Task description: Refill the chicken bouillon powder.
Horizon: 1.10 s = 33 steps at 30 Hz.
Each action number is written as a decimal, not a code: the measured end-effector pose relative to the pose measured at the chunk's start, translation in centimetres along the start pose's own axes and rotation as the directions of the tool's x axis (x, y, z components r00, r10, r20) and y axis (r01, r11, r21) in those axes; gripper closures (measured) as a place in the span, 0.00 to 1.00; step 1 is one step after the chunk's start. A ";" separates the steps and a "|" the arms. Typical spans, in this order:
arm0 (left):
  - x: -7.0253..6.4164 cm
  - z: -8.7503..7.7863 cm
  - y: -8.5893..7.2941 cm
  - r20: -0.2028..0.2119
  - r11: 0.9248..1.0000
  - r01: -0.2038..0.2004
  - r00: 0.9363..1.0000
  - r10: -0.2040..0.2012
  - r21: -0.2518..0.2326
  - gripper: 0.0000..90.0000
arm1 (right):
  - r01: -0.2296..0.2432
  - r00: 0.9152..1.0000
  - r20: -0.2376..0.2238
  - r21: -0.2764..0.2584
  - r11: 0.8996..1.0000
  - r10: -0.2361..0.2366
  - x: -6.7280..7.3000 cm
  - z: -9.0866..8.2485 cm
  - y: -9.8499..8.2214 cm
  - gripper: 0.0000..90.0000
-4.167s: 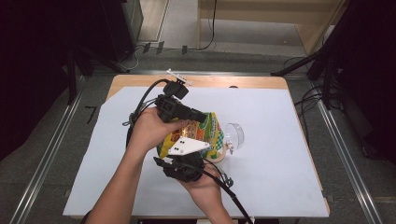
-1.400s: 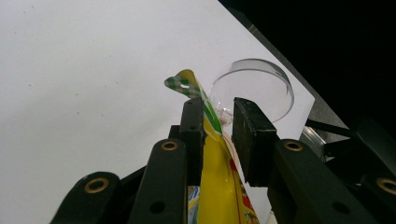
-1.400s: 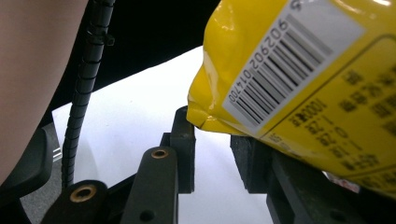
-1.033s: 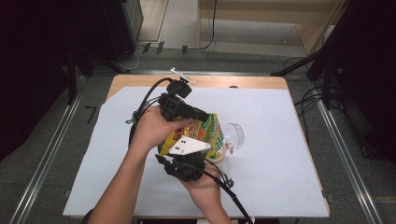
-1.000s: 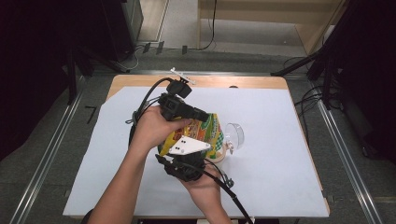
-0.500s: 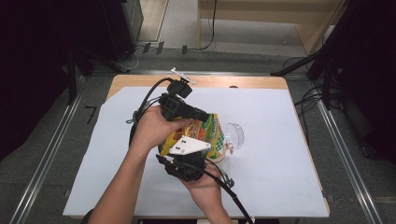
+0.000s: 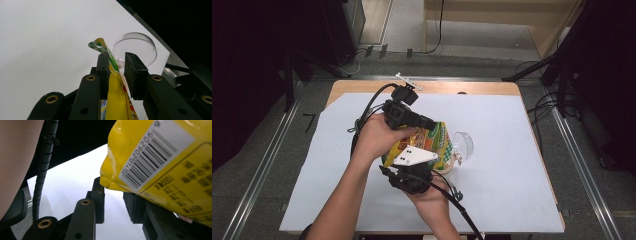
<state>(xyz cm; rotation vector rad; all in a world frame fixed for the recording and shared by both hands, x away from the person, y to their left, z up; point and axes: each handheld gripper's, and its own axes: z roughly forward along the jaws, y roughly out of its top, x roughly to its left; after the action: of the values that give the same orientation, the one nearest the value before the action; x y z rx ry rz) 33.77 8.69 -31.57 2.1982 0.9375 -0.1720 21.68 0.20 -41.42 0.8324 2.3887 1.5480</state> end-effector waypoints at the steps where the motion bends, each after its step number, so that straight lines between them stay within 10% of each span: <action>1: 0.0 0.0 0.0 0.000 1.000 0.000 1.000 0.000 0.000 0.83 | 0.000 1.000 -0.002 0.000 1.000 0.000 0.0 0.0 0.0 0.80; 33: -0.5 0.0 -0.4 -0.013 1.000 -0.027 1.000 0.027 0.008 0.84 | 0.006 1.000 0.020 -0.021 1.000 -0.006 0.3 0.4 -0.6 0.78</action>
<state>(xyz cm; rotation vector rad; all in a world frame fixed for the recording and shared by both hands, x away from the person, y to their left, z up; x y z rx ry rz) 33.12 8.57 -31.60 2.2208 0.9149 -0.1489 21.38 0.44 -42.12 0.8320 2.3546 1.5526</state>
